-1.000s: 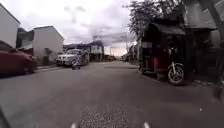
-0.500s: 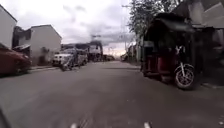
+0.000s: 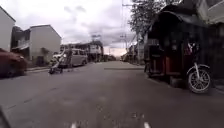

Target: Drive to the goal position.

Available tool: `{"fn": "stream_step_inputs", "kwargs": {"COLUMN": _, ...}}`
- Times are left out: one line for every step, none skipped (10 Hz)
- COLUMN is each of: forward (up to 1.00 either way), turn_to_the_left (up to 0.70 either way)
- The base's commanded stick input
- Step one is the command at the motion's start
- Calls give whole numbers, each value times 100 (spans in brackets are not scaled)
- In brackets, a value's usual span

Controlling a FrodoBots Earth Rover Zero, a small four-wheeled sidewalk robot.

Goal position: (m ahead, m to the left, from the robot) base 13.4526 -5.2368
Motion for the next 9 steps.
{"fn": "stream_step_inputs", "kwargs": {"forward": 70, "turn_to_the_left": 6}}
{"fn": "stream_step_inputs", "kwargs": {"forward": 70, "turn_to_the_left": -19}}
{"fn": "stream_step_inputs", "kwargs": {"forward": 70, "turn_to_the_left": -35}}
{"fn": "stream_step_inputs", "kwargs": {"forward": 70, "turn_to_the_left": -10}}
{"fn": "stream_step_inputs", "kwargs": {"forward": 70, "turn_to_the_left": 2}}
{"fn": "stream_step_inputs", "kwargs": {"forward": 70, "turn_to_the_left": 0}}
{"fn": "stream_step_inputs", "kwargs": {"forward": 70, "turn_to_the_left": 8}}
{"fn": "stream_step_inputs", "kwargs": {"forward": 70, "turn_to_the_left": -14}}
{"fn": "stream_step_inputs", "kwargs": {"forward": 70, "turn_to_the_left": -35}}
